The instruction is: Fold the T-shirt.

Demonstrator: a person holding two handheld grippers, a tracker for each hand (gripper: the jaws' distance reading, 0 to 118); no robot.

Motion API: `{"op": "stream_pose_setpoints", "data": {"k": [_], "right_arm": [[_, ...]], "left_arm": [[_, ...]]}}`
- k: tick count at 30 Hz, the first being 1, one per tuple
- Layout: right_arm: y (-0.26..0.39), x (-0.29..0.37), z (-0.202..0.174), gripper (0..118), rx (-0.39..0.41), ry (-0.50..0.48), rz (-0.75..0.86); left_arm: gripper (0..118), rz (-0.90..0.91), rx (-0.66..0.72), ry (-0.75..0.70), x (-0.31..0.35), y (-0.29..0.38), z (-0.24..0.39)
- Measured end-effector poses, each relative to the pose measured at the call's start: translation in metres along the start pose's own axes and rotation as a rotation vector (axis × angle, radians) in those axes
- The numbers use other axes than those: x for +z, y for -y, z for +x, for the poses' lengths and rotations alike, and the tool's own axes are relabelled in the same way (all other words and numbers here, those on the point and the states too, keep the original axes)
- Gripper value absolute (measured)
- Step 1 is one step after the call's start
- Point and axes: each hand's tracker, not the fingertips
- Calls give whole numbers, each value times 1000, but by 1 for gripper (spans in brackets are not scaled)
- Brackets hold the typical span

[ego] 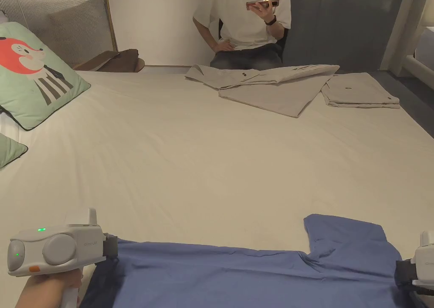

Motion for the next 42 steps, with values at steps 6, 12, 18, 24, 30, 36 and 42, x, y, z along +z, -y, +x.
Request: {"op": "stream_pose_setpoints", "data": {"k": [6, 12, 18, 24, 30, 36, 42], "right_arm": [[-1, 50, -1, 5, 102, -41, 74], [12, 110, 8, 5, 114, -70, 141], [57, 166, 10, 6, 166, -89, 186], [119, 198, 15, 6, 172, -84, 184], [179, 190, 21, 6, 168, -68, 108], [217, 169, 31, 6, 138, -44, 36], [234, 165, 30, 6, 114, -45, 18]], "left_arm": [[4, 26, 2, 5, 18, -6, -5], [4, 60, 0, 27, 72, 2, -14], [4, 86, 5, 53, 124, 37, -35], [4, 63, -6, 38, 153, 91, -50], [4, -9, -9, 8, 159, 144, -57], [4, -72, 11, -6, 147, 180, -70], [4, -87, 52, -9, 140, 195, -85]]}}
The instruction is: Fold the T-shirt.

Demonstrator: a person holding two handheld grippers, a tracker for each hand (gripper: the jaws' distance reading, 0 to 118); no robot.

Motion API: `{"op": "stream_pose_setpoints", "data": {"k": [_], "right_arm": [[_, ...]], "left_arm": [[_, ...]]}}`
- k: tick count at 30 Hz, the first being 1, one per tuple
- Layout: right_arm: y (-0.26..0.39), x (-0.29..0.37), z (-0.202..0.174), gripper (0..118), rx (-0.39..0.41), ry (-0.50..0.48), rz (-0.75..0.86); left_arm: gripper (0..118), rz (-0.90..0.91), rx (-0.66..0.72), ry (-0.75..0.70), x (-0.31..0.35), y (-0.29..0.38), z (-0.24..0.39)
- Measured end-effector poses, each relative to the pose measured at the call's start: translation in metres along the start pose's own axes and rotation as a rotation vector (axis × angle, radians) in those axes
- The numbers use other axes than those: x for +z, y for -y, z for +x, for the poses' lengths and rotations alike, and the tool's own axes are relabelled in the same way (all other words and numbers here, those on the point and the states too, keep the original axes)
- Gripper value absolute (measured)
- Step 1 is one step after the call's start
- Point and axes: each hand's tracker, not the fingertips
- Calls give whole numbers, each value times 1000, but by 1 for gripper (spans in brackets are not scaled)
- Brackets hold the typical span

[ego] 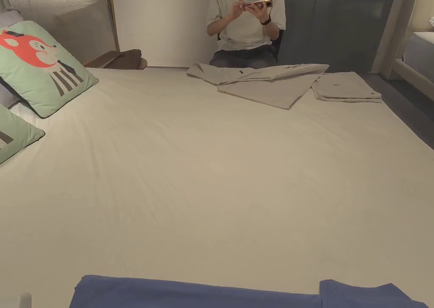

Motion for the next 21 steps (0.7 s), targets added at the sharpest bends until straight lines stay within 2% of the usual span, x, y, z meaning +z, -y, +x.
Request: {"op": "stream_pose_setpoints", "data": {"k": [6, 7, 8, 10, 11, 14, 17, 19, 20, 21], "right_arm": [[7, -6, 2, 6, -7, 15, 15], [8, -6, 3, 8, -11, 16, 27], [8, -5, 3, 22, -13, 20, 35], [8, 2, 4, 65, 6, 71, 104], [7, 8, 4, 76, 1, 81, 154], [-5, 42, -9, 75, -43, 70, 351], [-17, 60, -26, 75, -24, 132, 537], [-25, 66, -36, 75, -12, 154, 635], [-28, 69, -43, 68, -28, 156, 679], [-32, 72, -49, 57, -46, 151, 719]], "left_arm": [[6, 11, -7, -7, -3, 2, 9], [15, 25, -14, -13, -2, 3, 10], [42, 44, -21, -25, 0, 4, 10], [84, 117, -21, -17, 13, 5, 8], [99, 165, -9, 7, 21, 4, 8], [100, 338, 32, 35, 50, -3, 14], [97, 483, 25, 50, 69, -16, 25], [84, 548, 3, 67, 80, -24, 36], [69, 578, -10, 75, 85, -27, 42], [55, 602, -27, 80, 93, -31, 51]]}}
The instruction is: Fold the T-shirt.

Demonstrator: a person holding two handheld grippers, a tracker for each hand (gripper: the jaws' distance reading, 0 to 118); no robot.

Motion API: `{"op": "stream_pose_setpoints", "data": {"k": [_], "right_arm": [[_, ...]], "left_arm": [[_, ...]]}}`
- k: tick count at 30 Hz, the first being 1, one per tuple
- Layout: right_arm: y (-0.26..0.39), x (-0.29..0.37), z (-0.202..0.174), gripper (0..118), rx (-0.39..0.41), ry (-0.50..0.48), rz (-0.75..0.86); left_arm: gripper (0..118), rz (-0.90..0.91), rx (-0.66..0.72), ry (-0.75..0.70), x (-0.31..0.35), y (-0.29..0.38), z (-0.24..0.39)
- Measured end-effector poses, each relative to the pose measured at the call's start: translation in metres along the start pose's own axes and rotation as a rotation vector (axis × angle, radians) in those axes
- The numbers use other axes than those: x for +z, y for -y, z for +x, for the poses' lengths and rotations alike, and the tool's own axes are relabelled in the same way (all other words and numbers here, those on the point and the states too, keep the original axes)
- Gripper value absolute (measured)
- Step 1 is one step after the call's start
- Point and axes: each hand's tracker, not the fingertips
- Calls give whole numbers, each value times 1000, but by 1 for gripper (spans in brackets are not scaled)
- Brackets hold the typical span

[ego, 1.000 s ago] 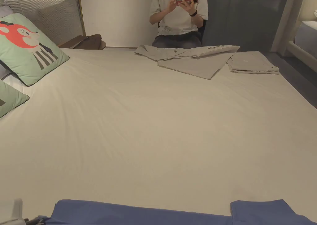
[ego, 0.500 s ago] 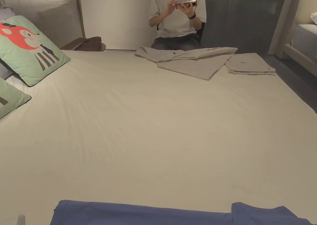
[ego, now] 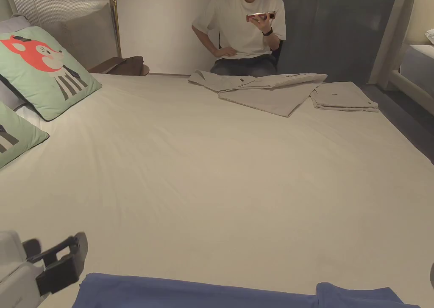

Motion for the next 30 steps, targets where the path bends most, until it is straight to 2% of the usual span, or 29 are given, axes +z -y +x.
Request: {"op": "stream_pose_setpoints", "data": {"k": [1, 2, 3, 4, 9, 13, 18, 19, 20, 21, 23, 24, 27, 30], "right_arm": [[-2, -2, -2, 41, -26, -19, 28], [-5, -1, -7, 17, -45, -36, 64], [-7, -1, -12, 4, -58, -37, 92], [-10, -1, -19, 0, -45, -28, 118], [-19, 0, -43, 0, -27, -65, 162], [-21, -3, -54, 0, -20, -89, 164], [-18, -7, -59, 0, -26, -102, 144], [-17, -7, -60, 0, -25, -100, 142], [-17, -7, -60, 0, -23, -101, 136], [-16, -8, -61, 0, -24, -100, 128], [-13, -9, -62, 0, -32, -102, 114], [-12, -9, -63, 0, -34, -101, 107], [-9, -9, -69, 0, -32, -97, 92], [-5, -11, -72, 0, -33, -99, 80]], "left_arm": [[42, 16, -14, 8, 2, -4, 6], [22, 39, -30, 17, 4, -8, 12], [9, 47, -40, 24, 5, -10, 16], [1, 50, -40, 36, 3, -12, 18], [0, 38, -1, 118, 1, -19, 14], [0, -29, 124, 213, -7, -24, -8], [1, -145, 238, 222, -26, -15, -48], [2, -217, 284, 251, -34, -11, -62], [16, -280, 339, 290, -39, -5, -71], [42, -327, 394, 333, -45, 2, -82], [102, -445, 453, 383, -60, 20, -102], [110, -490, 454, 396, -71, 31, -116], [110, -522, 459, 353, -82, 48, -131], [109, -587, 564, 392, -98, 66, -150]]}}
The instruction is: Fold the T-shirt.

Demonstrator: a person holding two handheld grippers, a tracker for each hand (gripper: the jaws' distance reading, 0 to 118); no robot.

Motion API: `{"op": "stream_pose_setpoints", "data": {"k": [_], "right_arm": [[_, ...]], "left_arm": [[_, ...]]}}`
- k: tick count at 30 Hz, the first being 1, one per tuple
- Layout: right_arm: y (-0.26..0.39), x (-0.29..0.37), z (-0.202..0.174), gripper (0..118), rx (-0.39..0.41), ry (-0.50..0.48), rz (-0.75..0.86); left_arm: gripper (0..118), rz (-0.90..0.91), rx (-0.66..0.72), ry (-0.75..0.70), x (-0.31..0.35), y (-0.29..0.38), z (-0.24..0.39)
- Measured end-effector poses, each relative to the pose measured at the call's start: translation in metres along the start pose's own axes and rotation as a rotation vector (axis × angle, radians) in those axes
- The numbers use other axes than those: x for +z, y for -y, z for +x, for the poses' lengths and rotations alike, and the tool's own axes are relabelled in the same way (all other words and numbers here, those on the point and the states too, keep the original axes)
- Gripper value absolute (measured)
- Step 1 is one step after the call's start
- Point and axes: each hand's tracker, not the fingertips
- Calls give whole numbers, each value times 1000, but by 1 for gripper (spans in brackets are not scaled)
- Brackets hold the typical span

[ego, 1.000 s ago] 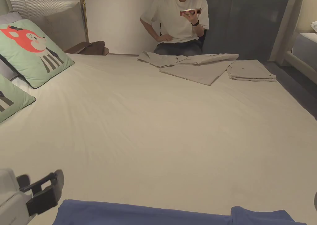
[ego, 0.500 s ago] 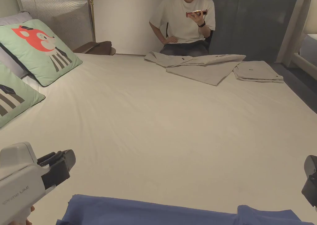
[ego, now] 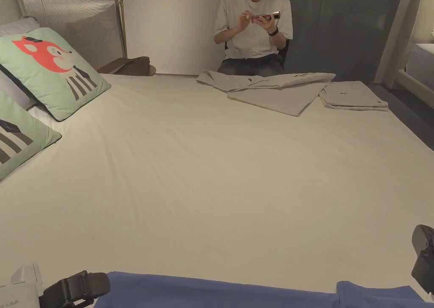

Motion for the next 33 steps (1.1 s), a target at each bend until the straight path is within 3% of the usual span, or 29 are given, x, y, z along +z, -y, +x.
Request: {"op": "stream_pose_setpoints", "data": {"k": [9, 12, 15, 16, 18, 21, 26, 33], "right_arm": [[3, -2, -10, 0, 23, 4, -23], [2, -2, -14, 0, 24, 2, -23], [1, -2, -18, 0, 30, 0, -24], [1, -2, -19, 0, 32, -1, -25], [0, -2, -20, 0, 39, -2, -26], [-1, -1, -23, 0, 48, -5, -24], [-4, -1, -31, 0, 43, -17, -21], [-4, -6, -40, 0, 45, -58, -25]], "left_arm": [[101, -81, 113, 172, -31, 22, -6], [71, -95, 97, 161, -40, 27, 15], [15, -99, 88, 86, -49, 31, 9], [11, -98, 116, 87, -47, 31, 5], [8, -87, 206, 159, -31, 29, 3], [6, -29, 167, 86, -4, 25, -2], [5, 115, 235, 18, 45, 16, -32], [5, 163, 122, -36, 70, 18, -8]]}}
